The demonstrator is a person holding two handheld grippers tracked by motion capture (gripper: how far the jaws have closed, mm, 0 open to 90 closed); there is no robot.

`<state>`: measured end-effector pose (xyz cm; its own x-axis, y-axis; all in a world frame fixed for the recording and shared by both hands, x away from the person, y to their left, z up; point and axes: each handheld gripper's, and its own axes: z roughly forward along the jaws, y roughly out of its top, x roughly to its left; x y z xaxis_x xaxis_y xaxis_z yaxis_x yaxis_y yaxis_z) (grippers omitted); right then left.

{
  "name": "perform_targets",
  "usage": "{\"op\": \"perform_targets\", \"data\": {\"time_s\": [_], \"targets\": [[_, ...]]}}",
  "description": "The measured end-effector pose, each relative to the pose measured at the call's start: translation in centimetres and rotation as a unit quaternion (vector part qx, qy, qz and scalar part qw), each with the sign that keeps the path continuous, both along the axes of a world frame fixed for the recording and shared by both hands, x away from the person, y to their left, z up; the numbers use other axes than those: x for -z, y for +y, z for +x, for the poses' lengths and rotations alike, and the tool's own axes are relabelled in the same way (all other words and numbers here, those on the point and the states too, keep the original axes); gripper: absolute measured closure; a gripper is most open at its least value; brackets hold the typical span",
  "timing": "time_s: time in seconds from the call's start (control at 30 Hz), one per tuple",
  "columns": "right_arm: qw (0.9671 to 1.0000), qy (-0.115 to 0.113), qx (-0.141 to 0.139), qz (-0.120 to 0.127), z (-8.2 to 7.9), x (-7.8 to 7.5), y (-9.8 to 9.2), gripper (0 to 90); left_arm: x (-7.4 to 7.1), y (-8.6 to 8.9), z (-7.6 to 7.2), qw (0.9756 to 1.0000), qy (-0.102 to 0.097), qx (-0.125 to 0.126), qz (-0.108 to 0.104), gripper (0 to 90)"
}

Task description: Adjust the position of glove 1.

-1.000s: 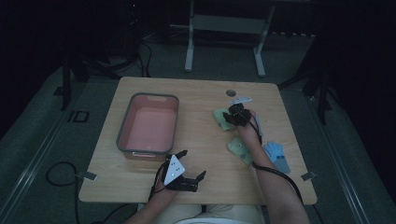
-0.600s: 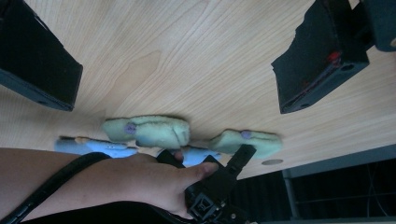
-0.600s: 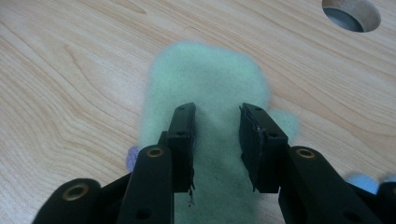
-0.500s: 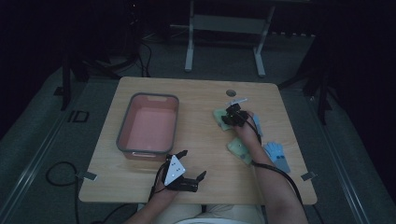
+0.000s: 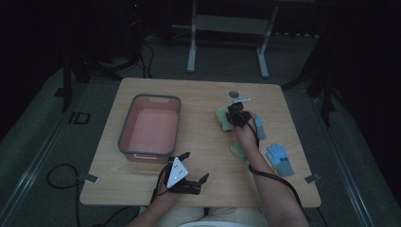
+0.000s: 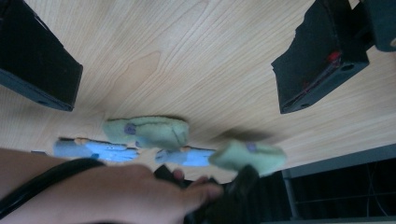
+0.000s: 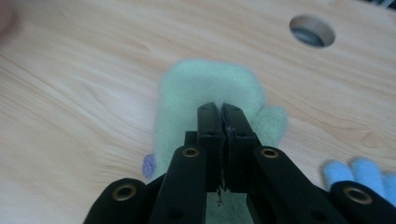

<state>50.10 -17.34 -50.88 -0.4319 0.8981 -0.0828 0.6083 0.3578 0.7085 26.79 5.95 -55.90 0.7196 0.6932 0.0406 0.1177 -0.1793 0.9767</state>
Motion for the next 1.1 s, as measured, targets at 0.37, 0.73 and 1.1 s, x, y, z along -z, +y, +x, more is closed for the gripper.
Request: {"op": "perform_targets", "data": {"time_s": [0.37,0.73,1.1], "targets": [[0.9971,-0.036,0.044,0.051,-6.3,-5.3,2.7,87.5,0.0,-0.1,0.0,1.0000,-0.002,-0.004,0.006,0.7],[0.9940,-0.066,0.074,0.047,-11.1,-4.4,4.4,87.4,0.0,-0.1,0.0,1.0000,-0.002,-0.004,0.004,0.7],[0.9898,-0.016,0.116,0.080,-12.3,0.7,4.3,87.4,0.0,-0.1,-0.1,1.0000,-0.006,-0.005,0.004,0.7]]}}
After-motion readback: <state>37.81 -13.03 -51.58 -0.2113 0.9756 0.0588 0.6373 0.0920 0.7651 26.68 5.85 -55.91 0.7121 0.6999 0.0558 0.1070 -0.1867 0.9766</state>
